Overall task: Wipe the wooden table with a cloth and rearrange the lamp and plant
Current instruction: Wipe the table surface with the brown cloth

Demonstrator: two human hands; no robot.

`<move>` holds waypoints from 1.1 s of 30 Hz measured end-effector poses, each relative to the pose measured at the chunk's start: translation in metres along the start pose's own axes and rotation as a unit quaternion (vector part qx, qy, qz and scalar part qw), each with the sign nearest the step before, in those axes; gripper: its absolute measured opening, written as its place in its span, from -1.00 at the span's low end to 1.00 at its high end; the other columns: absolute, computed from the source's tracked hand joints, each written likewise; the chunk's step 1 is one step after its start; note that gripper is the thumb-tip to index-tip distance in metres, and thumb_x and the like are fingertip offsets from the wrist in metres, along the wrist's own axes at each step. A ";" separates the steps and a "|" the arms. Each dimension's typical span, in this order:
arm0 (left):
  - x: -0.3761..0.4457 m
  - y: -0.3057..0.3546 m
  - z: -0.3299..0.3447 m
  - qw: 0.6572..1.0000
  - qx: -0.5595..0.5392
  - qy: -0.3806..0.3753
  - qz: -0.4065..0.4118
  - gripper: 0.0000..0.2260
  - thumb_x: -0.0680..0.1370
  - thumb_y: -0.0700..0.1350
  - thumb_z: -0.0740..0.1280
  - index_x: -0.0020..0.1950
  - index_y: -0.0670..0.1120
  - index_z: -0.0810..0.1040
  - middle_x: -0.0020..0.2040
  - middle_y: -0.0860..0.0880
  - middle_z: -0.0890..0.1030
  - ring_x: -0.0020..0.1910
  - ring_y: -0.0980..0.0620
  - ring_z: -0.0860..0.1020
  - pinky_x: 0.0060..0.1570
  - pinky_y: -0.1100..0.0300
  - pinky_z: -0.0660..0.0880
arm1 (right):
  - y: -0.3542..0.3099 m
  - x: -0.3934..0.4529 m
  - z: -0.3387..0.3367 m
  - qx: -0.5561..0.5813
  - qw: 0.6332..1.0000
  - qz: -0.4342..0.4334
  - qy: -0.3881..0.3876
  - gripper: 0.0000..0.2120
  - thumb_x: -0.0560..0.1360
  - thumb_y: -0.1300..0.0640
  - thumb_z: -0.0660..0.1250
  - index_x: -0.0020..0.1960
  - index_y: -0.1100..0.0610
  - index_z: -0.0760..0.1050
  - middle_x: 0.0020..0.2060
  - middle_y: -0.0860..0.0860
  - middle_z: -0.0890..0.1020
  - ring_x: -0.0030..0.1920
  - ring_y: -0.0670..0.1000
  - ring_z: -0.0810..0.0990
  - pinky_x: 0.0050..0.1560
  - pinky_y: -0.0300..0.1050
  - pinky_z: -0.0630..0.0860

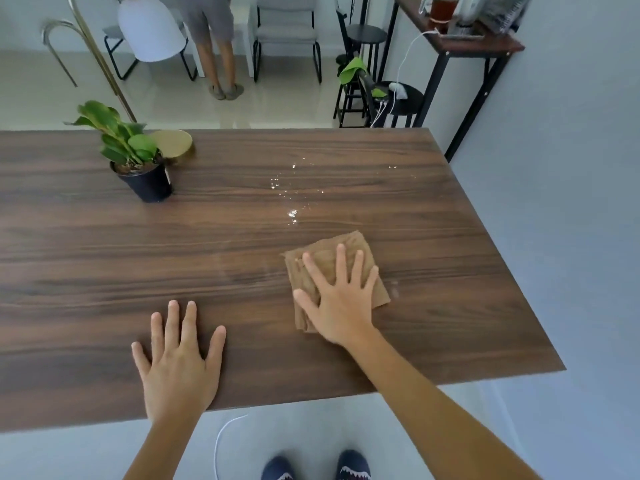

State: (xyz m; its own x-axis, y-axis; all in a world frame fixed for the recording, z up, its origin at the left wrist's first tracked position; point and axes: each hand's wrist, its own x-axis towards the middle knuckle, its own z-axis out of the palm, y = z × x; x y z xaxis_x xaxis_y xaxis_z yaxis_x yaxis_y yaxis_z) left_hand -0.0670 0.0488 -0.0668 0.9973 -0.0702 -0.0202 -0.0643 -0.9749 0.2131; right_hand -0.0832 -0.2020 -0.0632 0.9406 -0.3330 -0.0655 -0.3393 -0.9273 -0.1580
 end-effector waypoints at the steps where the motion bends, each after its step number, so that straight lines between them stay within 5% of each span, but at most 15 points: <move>1: 0.000 0.000 0.000 1.000 0.001 -0.002 0.001 -0.36 0.54 0.28 -0.04 0.54 0.00 0.13 0.58 -0.03 0.10 0.56 -0.08 -0.02 0.46 -0.24 -0.03 | -0.003 -0.030 0.002 0.006 0.999 -0.041 0.017 -0.39 0.52 -0.40 -0.03 0.53 -0.31 0.03 0.59 0.16 0.04 0.54 0.37 -0.05 0.43 0.48 -0.08; 4: -0.001 0.000 0.000 1.000 0.009 -0.003 0.006 -0.36 0.54 0.29 -0.08 0.54 0.00 0.13 0.58 -0.04 0.10 0.56 -0.10 0.00 0.45 -0.26 0.00 | 0.060 -0.105 0.001 -0.004 0.998 -0.054 0.038 -0.44 0.53 -0.41 -0.01 0.49 -0.29 0.18 0.56 0.04 0.21 0.53 0.30 0.14 0.42 0.43 0.14; 8: 0.000 0.001 0.001 1.000 0.007 0.002 0.007 -0.33 0.51 0.30 -0.12 0.53 -0.02 0.18 0.57 -0.06 0.16 0.55 -0.12 0.05 0.42 -0.28 0.04 | 0.181 -0.128 -0.032 -0.038 0.987 0.157 -0.006 -0.34 0.50 -0.44 -0.23 0.52 -0.25 0.13 0.51 0.19 0.28 0.42 0.43 0.24 0.25 0.50 0.29; 12: 0.001 0.002 0.002 1.000 0.013 -0.005 0.009 -0.33 0.52 0.29 -0.09 0.52 -0.05 0.20 0.55 -0.09 0.19 0.54 -0.15 0.08 0.40 -0.31 0.06 | 0.178 -0.022 -0.049 0.024 0.941 0.336 -0.023 -0.20 0.28 -0.55 -0.34 0.49 -0.39 -0.23 0.57 0.26 -0.10 0.48 0.51 -0.12 0.38 0.55 -0.11; 16: 0.000 0.000 0.003 1.000 0.014 -0.002 0.011 -0.39 0.57 0.27 -0.06 0.53 -0.04 0.18 0.56 -0.09 0.18 0.54 -0.15 0.07 0.41 -0.31 0.05 | 0.072 0.029 -0.023 0.031 0.982 0.183 -0.024 -0.34 0.45 -0.51 -0.23 0.50 -0.38 -0.19 0.56 0.27 -0.16 0.48 0.49 -0.23 0.37 0.53 -0.29; 19: 0.001 -0.005 0.007 1.000 0.015 0.010 0.017 -0.36 0.55 0.30 -0.09 0.52 -0.02 0.19 0.56 -0.09 0.18 0.54 -0.15 0.08 0.39 -0.32 0.06 | 0.019 -0.035 -0.002 0.009 0.999 0.023 0.023 -0.47 0.54 -0.37 -0.04 0.50 -0.36 0.07 0.57 0.21 0.09 0.51 0.44 -0.01 0.42 0.51 -0.07; 21: 0.001 -0.005 0.010 1.000 0.013 0.018 0.018 -0.31 0.49 0.34 -0.10 0.51 -0.01 0.22 0.55 -0.10 0.21 0.52 -0.16 0.12 0.36 -0.33 0.08 | 0.041 -0.085 0.000 -0.001 0.999 -0.008 0.041 -0.51 0.56 -0.34 0.01 0.47 -0.33 0.21 0.54 0.11 0.25 0.51 0.37 0.15 0.41 0.46 0.11; 27: 0.004 0.003 0.008 0.999 -0.023 0.029 0.005 -0.31 0.45 0.33 -0.02 0.46 -0.03 0.31 0.51 -0.12 0.28 0.50 -0.19 0.19 0.34 -0.37 0.09 | 0.199 -0.126 -0.032 -0.012 0.972 0.236 0.000 -0.38 0.51 -0.41 -0.28 0.50 -0.30 0.12 0.51 0.15 0.31 0.45 0.39 0.24 0.32 0.47 0.25; 30: 0.004 0.002 0.008 1.000 -0.012 0.025 0.000 -0.31 0.46 0.33 -0.04 0.47 -0.02 0.30 0.52 -0.10 0.27 0.51 -0.17 0.17 0.36 -0.34 0.09 | 0.204 -0.059 -0.041 -0.001 0.947 0.320 -0.010 -0.39 0.48 -0.42 -0.30 0.51 -0.35 -0.16 0.59 0.17 0.00 0.52 0.38 -0.05 0.41 0.46 0.01; 33: 0.004 -0.002 0.009 1.000 -0.005 0.026 0.008 -0.30 0.46 0.35 -0.06 0.48 -0.01 0.27 0.54 -0.09 0.24 0.52 -0.15 0.13 0.36 -0.33 0.08 | 0.164 -0.010 -0.039 0.012 0.959 0.280 -0.028 -0.40 0.53 -0.39 -0.21 0.53 -0.31 -0.24 0.59 0.18 -0.14 0.53 0.37 -0.19 0.43 0.47 -0.18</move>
State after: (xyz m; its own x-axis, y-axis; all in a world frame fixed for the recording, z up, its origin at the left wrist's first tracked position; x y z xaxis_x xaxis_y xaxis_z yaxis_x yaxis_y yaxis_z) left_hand -0.0629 0.0484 -0.0763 0.9967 -0.0736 0.0335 -0.0793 -0.9717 0.2226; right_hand -0.1476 -0.3575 -0.0501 0.6084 -0.7681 -0.1996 -0.7926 -0.6008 -0.1040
